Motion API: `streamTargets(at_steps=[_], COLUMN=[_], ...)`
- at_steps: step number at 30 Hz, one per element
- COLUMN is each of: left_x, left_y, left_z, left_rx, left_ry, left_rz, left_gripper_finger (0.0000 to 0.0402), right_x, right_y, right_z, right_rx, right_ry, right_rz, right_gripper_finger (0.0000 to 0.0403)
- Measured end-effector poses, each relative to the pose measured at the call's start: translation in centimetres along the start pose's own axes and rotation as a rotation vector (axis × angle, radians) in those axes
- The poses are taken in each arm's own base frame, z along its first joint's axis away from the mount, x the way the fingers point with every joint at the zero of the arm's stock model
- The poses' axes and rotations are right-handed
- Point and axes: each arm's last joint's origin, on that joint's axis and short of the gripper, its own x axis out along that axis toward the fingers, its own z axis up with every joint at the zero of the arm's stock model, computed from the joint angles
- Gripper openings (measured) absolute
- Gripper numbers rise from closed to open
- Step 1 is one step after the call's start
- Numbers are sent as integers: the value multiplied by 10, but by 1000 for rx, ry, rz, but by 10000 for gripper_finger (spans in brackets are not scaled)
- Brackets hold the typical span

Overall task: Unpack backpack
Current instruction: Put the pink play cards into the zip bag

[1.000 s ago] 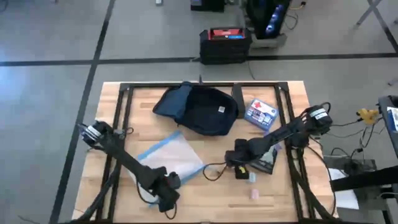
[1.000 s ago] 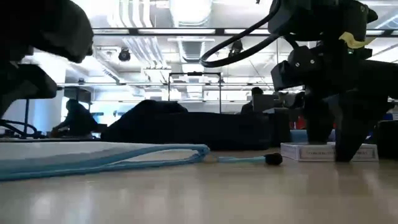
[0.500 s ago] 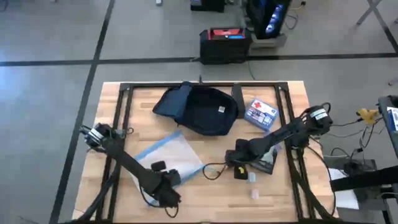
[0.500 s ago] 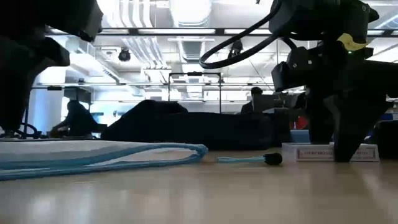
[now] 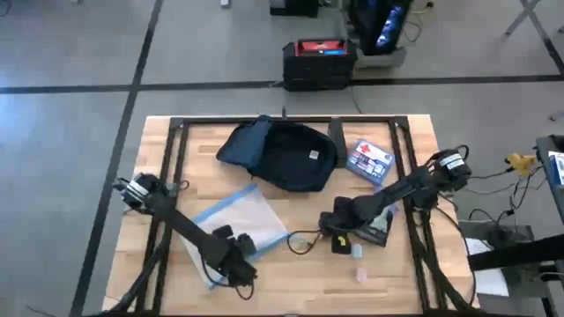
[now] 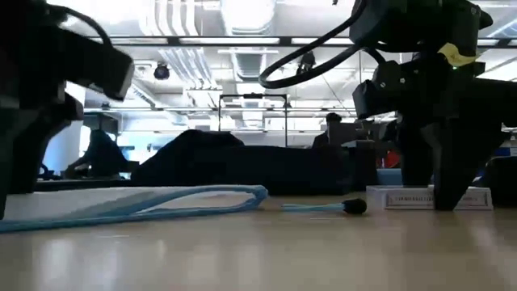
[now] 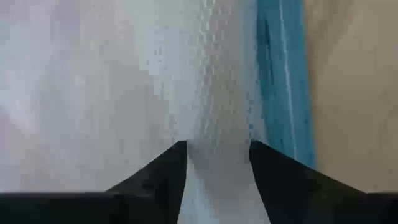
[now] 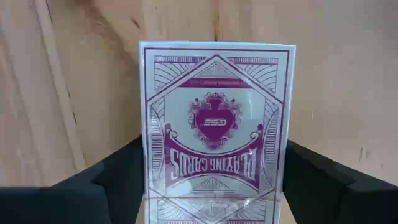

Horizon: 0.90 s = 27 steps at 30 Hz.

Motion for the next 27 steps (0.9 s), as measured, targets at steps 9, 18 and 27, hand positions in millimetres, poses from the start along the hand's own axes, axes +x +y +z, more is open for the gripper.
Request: streamTargets(at_steps=[9, 18, 27], left_x=[4, -20, -70], left_y=[7, 18, 39], left_z=[10, 9, 10], left_rx=[-47, -67, -194], left_ry=[1, -29, -270], left_rz=[-6, -19, -76], left_gripper_finger=[84, 1, 0], right_x=[0, -1, -41], right_y=[0, 1, 25], right_z=[1, 2, 22], right_rx=[-18, -67, -198], right_ry=[-10, -15, -103], right_rz=[4, 8, 49], right_gripper_finger=[284, 284, 284])
